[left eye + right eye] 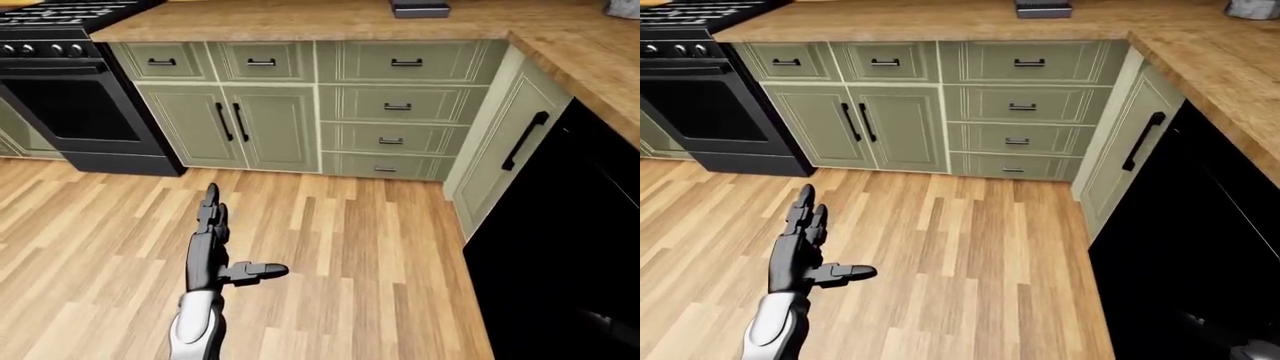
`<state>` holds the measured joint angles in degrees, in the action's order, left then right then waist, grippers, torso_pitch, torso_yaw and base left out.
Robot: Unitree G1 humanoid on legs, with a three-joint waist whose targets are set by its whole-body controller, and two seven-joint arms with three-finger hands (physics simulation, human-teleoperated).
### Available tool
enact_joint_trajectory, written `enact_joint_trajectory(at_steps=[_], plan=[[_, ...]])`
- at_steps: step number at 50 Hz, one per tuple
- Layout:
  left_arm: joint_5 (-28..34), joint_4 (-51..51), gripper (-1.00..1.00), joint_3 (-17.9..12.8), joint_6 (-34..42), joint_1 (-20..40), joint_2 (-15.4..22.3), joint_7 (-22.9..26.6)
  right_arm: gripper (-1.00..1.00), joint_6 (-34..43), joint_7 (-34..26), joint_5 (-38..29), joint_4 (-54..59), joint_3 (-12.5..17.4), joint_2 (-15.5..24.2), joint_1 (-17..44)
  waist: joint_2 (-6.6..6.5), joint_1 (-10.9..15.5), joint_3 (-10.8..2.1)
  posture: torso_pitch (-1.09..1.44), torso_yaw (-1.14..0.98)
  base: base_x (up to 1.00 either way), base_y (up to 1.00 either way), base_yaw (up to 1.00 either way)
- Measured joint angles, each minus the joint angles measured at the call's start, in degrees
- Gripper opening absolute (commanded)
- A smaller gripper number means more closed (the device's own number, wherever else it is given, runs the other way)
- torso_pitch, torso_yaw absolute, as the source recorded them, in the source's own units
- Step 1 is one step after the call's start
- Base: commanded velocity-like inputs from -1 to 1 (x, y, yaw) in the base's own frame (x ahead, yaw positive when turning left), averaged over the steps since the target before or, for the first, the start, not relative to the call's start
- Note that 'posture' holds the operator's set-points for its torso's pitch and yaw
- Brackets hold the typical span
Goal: Close the dishwasher door
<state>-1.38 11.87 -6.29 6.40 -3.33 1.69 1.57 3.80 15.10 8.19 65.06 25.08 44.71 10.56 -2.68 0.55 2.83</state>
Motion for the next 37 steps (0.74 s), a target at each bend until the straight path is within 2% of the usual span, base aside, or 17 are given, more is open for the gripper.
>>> enact_joint_trajectory(at_steps=[12, 37], plan=[[0.0, 0.0, 1.00, 0.0, 0.2, 0.2, 0.0, -0.1, 1.00, 1.2, -0.2, 0.8, -1.3, 2.2, 0.7, -1.8, -0.35, -0.5, 0.07, 0.00, 0.00, 0.00, 0.00, 0.00], [-0.3, -0.1, 1.00, -0.4, 0.3, 0.4, 0.1, 0.0, 1.00, 2.6, 0.7, 2.0, -2.7, 3.9, 1.0, -3.5, -0.66, 0.0, 0.26, 0.00, 0.00, 0.00, 0.00, 0.00]])
